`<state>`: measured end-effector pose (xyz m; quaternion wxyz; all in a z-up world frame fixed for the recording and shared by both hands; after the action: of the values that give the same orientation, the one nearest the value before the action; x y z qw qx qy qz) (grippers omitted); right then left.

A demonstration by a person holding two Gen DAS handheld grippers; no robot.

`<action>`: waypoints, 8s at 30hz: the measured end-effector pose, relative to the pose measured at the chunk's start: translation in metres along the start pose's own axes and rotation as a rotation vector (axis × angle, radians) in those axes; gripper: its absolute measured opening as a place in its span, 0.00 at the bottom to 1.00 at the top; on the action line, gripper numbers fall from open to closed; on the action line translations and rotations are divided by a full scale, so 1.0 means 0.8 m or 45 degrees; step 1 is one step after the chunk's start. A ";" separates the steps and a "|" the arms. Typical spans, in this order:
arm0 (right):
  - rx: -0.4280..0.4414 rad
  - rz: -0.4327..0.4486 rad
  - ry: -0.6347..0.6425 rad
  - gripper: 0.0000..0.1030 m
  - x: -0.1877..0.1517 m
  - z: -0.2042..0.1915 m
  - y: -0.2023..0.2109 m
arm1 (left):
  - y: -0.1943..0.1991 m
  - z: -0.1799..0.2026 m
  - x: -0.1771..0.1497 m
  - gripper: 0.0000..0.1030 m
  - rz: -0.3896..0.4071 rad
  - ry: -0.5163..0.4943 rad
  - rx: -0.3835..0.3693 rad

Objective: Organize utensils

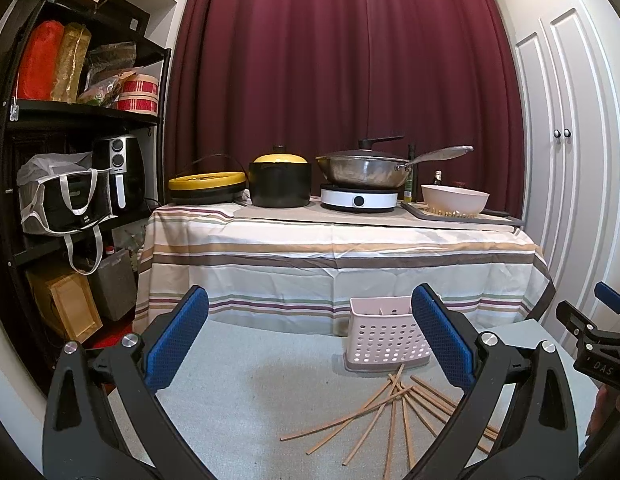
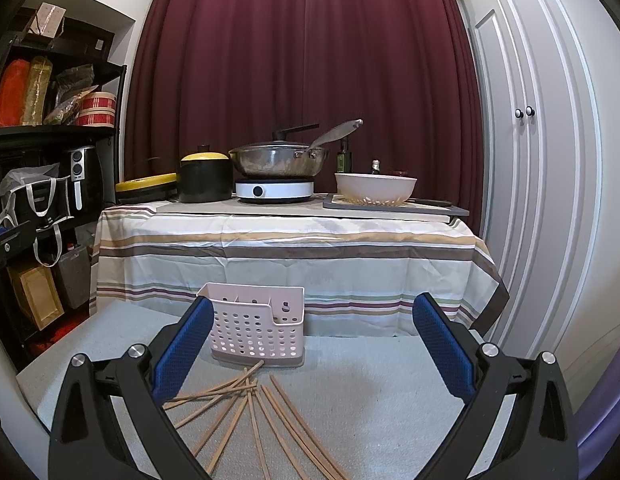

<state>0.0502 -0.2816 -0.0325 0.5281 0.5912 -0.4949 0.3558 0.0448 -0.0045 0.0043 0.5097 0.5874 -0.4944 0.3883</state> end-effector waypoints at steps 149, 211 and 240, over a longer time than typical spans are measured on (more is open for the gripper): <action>0.023 -0.488 -0.020 0.94 -0.205 0.024 -0.149 | -0.175 0.095 -0.310 0.13 -0.573 -0.347 -0.564; 0.190 -0.484 0.050 0.09 -0.271 0.054 -0.061 | -0.119 0.113 -0.268 0.09 -0.402 -0.276 -0.495; 0.232 -0.210 0.012 0.07 -0.110 0.017 -0.105 | -0.170 0.074 -0.124 0.09 -0.108 -0.179 -0.370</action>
<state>0.1066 -0.2801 -0.1408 0.5021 0.6738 -0.4077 0.3574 0.1537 -0.0455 -0.1308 0.5694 0.5534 -0.5547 0.2487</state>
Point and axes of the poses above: each gripper's, at about its wrist camera, not at the fingertips, and y roughly against the way its jaws point, z to its right, x to its top, the point moved 7 cm from there along -y, roughly the way its jaws point, and after that the axes turned 11 degrees about -y, right-handed, at the moved point
